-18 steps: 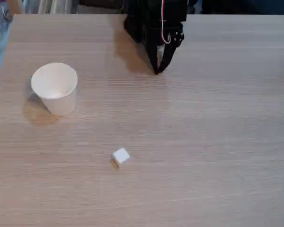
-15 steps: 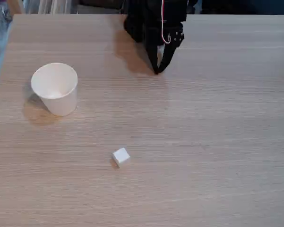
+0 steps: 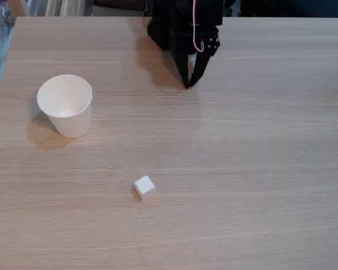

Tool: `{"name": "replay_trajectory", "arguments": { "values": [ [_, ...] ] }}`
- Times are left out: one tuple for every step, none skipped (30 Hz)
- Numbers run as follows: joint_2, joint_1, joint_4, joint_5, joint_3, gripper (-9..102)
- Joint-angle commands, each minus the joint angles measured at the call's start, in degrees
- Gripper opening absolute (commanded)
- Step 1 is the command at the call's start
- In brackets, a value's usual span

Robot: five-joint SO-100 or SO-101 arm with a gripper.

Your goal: Grasp a block and put it in the bin.

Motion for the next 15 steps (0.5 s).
{"name": "replay_trajectory", "arguments": {
  "values": [
    [0.1,0.6,-0.3,0.3,0.5,0],
    [0.1,0.7,-0.3,0.4,0.5,0],
    [0.1,0.8,-0.3,0.4,0.5,0],
    [0.1,0.9,-0.3,0.5,0.5,0],
    [0.1,1.0,-0.3,0.6,0.5,0],
    [0.1,1.1,-0.3,0.7,0.5,0],
    [0.1,1.1,-0.4,1.1,0.5,0],
    [0.1,1.1,-0.4,1.4,0.5,0],
    [0.1,1.1,-0.4,1.6,0.4,0],
    [0.1,1.1,-0.4,1.7,0.4,0],
    [0.1,1.2,-0.4,1.8,0.4,0],
    [0.1,1.4,-0.4,1.8,0.4,0],
    [0.1,1.6,-0.4,1.8,0.4,0],
    [0.1,1.9,-0.4,1.8,0.4,0],
    [0.1,2.2,-0.4,1.6,0.4,0]
  ]
}}
